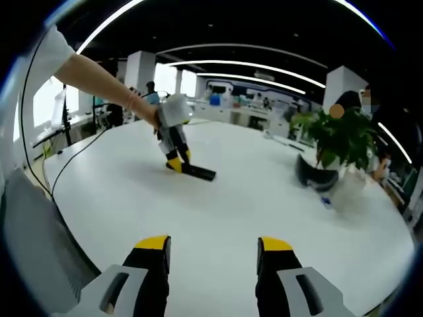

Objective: Press the specified remote control buttons in sequence, fully releasing each button before pressing the next.

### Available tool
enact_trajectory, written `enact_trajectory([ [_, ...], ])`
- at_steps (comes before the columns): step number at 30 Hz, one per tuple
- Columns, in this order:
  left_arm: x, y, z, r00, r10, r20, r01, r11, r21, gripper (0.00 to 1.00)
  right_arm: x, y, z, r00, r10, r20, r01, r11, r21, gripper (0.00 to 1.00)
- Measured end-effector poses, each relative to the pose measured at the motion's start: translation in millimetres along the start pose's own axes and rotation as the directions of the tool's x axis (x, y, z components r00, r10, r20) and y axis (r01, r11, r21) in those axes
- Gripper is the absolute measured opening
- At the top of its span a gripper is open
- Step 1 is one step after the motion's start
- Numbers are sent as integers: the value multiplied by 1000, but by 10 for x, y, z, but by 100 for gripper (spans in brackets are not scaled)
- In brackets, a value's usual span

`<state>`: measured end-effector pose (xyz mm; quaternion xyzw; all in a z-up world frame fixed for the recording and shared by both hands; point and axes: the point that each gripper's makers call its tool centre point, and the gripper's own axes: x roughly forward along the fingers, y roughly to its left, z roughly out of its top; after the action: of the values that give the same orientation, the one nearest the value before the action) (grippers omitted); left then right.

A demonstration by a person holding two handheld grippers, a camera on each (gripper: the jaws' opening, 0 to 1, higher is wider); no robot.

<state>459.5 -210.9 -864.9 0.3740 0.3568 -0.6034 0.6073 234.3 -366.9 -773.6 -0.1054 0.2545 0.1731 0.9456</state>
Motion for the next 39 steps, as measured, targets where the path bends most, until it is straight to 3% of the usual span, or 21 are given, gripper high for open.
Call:
enact_trajectory([
  [39, -23, -287, -32, 999, -33, -12, 34, 999, 22, 24, -2, -31, -28, 1000, -17, -17, 17, 1000, -16, 47],
])
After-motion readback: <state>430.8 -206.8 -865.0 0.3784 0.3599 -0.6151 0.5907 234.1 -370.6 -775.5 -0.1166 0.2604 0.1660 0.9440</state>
